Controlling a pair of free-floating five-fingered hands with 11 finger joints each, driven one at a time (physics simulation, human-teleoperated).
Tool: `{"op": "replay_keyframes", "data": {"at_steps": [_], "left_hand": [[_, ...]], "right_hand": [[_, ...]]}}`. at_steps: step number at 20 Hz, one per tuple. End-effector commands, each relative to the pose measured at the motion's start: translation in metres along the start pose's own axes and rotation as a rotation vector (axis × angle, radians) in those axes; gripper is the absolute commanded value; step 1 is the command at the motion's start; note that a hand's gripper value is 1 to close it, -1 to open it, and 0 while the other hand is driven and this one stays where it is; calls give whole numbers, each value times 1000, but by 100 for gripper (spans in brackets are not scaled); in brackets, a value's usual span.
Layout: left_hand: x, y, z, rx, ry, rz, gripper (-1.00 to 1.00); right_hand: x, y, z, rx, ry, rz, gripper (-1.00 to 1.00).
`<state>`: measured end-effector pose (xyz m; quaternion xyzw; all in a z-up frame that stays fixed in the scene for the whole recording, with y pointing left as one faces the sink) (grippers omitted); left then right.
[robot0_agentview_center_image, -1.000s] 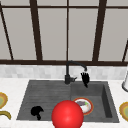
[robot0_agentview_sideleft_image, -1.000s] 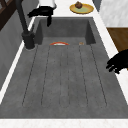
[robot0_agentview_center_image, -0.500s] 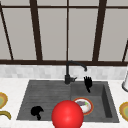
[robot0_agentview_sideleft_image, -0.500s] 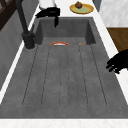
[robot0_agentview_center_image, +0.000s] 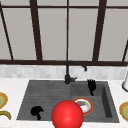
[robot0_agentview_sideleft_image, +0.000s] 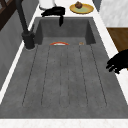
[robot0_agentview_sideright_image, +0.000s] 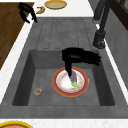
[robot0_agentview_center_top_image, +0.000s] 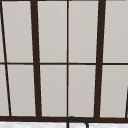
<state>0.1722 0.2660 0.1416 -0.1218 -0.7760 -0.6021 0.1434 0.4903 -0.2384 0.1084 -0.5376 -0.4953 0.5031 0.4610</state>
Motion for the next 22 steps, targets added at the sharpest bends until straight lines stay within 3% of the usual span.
{"op": "replay_keyframes", "data": {"at_steps": [1,7,10,12,18,21,22], "left_hand": [[0,0,0,0,0,0,0],[0,0,0,0,0,0,0],[0,0,0,0,0,0,0],[0,0,0,0,0,0,0],[0,0,0,0,0,0,0],[0,0,0,0,0,0,0],[0,0,0,0,0,0,0]], "right_hand": [[-11,3,3,12,11,-49,-100],[-26,9,7,33,13,-73,-100],[-30,7,11,4,42,-20,-100],[-27,8,8,19,11,-7,-100],[-30,8,9,11,16,-15,-100],[-30,8,16,77,12,-26,-100],[-37,7,22,107,11,-53,-100]]}}
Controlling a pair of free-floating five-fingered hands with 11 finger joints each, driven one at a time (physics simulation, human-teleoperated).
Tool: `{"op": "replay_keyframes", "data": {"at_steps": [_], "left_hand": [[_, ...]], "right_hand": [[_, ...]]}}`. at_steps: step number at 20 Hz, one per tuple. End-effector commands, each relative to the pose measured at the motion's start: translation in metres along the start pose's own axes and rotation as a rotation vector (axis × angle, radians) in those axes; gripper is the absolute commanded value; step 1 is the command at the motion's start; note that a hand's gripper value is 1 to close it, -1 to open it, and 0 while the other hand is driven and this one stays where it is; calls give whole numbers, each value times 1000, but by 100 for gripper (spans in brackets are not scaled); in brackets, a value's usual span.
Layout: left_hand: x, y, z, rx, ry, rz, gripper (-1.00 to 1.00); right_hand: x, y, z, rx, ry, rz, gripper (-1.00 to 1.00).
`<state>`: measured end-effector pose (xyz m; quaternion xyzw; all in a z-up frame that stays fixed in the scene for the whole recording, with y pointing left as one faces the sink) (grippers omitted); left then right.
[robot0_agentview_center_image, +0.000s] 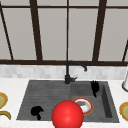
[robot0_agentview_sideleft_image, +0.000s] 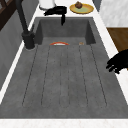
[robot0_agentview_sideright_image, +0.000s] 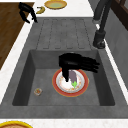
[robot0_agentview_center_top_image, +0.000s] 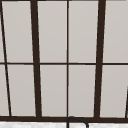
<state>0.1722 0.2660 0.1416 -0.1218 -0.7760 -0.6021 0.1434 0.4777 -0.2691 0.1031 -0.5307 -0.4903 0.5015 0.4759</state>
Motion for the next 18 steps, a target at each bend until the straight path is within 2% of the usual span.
{"op": "replay_keyframes", "data": {"at_steps": [1,3,8,10,18], "left_hand": [[0,0,0,0,0,0,0],[0,0,0,0,0,0,0],[0,0,0,0,0,0,0],[0,0,0,0,0,0,0],[0,0,0,0,0,0,0]], "right_hand": [[-8,0,14,92,9,-41,-100],[-10,-2,17,140,9,-54,-100],[-15,-3,30,262,0,-48,-100],[-20,-14,37,275,-8,-58,-100],[-31,-39,51,442,-17,-83,-100]]}}
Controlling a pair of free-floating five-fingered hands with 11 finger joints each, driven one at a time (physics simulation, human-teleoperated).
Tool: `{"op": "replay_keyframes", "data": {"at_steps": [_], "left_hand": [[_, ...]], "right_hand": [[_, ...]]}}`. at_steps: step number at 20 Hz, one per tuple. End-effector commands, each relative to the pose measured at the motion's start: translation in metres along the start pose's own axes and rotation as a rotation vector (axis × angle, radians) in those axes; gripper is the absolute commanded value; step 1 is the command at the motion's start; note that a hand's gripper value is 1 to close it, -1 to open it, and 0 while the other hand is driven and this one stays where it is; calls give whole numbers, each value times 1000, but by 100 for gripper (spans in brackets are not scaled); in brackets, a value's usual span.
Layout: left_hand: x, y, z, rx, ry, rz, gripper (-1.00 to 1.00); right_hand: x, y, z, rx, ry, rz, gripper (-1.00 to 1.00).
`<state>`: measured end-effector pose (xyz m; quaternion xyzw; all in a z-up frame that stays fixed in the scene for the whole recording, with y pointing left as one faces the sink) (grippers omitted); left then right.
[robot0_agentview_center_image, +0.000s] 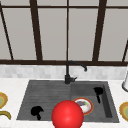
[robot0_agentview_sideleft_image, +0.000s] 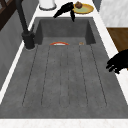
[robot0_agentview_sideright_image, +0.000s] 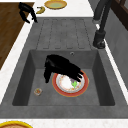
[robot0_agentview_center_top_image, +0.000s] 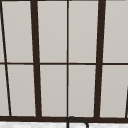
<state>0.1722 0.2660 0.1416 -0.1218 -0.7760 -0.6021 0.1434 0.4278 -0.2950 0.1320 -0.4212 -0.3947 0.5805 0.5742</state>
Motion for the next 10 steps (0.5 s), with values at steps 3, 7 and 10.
{"op": "replay_keyframes", "data": {"at_steps": [3,7,10], "left_hand": [[0,0,0,0,0,0,0],[0,0,0,0,0,0,0],[0,0,0,0,0,0,0]], "right_hand": [[-8,-19,15,98,-21,-48,-100],[-16,-31,27,161,-23,-62,-100],[-22,-39,36,198,-26,-70,-100]]}}
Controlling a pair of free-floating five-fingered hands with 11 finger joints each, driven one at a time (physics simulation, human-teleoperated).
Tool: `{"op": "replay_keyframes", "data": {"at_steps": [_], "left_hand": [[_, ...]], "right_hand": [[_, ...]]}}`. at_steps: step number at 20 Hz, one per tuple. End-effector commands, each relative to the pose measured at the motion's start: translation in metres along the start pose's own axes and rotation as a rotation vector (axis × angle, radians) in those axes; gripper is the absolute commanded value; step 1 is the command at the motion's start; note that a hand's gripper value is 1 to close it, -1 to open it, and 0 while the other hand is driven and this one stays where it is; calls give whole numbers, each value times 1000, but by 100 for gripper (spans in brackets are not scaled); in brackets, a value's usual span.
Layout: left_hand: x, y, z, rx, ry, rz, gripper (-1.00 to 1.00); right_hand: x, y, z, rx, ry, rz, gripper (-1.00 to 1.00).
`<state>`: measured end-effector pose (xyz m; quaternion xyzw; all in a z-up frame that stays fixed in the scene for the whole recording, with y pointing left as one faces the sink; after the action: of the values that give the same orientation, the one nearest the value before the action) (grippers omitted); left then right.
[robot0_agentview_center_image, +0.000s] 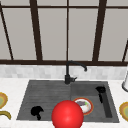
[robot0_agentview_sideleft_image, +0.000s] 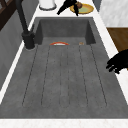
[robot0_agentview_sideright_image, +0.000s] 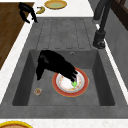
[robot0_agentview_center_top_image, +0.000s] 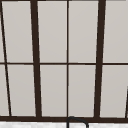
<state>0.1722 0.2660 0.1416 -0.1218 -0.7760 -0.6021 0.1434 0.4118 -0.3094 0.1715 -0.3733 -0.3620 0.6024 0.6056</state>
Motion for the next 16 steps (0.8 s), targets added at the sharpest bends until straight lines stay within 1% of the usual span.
{"op": "replay_keyframes", "data": {"at_steps": [1,3,6,10,12,15,16], "left_hand": [[0,0,0,0,0,0,0],[0,0,0,0,0,0,0],[0,0,0,0,0,0,0],[0,0,0,0,0,0,0],[0,0,0,0,0,0,0],[0,0,0,0,0,0,0],[0,0,0,0,0,0,0]], "right_hand": [[-8,-11,13,69,-17,-47,-100],[-16,-20,23,79,-2,-51,-100],[-24,-25,39,120,-5,-66,-100],[-37,-32,59,158,-8,-83,-100],[-49,-30,70,138,-23,-79,-100],[-60,-32,75,126,-2,-88,-100],[-66,-30,78,120,-7,-85,-100]]}}
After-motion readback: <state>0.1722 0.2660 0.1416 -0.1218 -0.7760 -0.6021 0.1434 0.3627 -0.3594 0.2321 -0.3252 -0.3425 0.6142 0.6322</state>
